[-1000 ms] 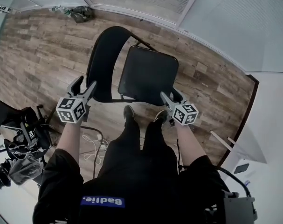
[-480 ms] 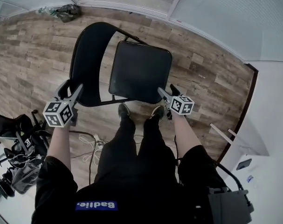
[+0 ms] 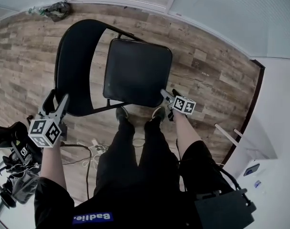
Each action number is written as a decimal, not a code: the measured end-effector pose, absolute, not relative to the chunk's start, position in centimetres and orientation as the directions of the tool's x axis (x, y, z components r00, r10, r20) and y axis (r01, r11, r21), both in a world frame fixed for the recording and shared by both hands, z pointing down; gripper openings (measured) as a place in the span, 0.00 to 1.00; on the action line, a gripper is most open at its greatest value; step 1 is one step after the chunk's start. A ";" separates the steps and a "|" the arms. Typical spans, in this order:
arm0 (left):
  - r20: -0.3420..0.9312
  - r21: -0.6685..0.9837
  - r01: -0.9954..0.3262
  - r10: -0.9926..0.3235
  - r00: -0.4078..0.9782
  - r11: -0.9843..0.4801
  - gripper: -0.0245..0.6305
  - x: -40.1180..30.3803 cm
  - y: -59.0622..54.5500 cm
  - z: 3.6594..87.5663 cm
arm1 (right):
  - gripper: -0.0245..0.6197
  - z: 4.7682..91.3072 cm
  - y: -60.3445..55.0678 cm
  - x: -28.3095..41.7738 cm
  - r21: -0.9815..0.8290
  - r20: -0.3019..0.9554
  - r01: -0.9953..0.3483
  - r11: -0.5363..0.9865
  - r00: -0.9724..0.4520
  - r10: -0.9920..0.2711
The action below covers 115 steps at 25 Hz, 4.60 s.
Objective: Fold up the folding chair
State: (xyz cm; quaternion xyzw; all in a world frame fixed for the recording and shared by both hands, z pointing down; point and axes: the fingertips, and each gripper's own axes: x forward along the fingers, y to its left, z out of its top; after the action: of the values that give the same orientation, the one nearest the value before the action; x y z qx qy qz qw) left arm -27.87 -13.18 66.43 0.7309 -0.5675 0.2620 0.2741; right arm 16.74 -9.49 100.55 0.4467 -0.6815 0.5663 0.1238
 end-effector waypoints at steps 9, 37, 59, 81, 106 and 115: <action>0.694 0.073 -0.978 -0.694 0.192 -0.197 0.46 -29.2 -13.1 67.9 | 0.64 105.8 -10.6 17.2 -0.667 0.679 -0.741 -0.075 -0.564 -0.469; 0.658 0.215 -0.968 -0.712 0.244 -0.133 0.30 -30.2 -13.5 71.5 | 0.50 109.7 -10.8 14.4 -0.913 0.386 -0.395 -0.105 -0.747 -0.542; 0.613 0.260 -0.950 -0.730 0.303 -0.176 0.25 -27.6 -12.3 65.8 | 0.49 102.7 -9.2 11.2 -0.838 0.528 -0.514 -0.182 -0.682 -0.506; 0.589 0.286 -0.931 -0.725 0.358 -0.227 0.20 -25.5 -11.7 58.0 | 0.42 89.8 -10.1 2.9 -0.781 0.601 -0.607 -0.149 -0.664 -0.444; 0.524 0.222 -0.918 -0.754 0.396 -0.327 0.17 -25.1 -10.8 53.2 | 0.35 78.2 -11.3 -10.8 -0.691 0.699 -0.718 -0.083 -0.633 -0.333; 0.480 0.263 -0.903 -0.766 0.428 -0.340 0.18 -24.6 -10.0 51.8 | 0.32 74.8 -11.5 -18.0 -0.684 0.698 -0.729 0.022 -0.663 -0.270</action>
State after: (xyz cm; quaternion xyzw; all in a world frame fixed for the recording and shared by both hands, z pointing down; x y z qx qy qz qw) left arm -24.64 -9.97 51.85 0.8070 -0.5170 0.1368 0.2507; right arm -17.96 -11.46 74.78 0.3630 -0.6887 0.5976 0.1919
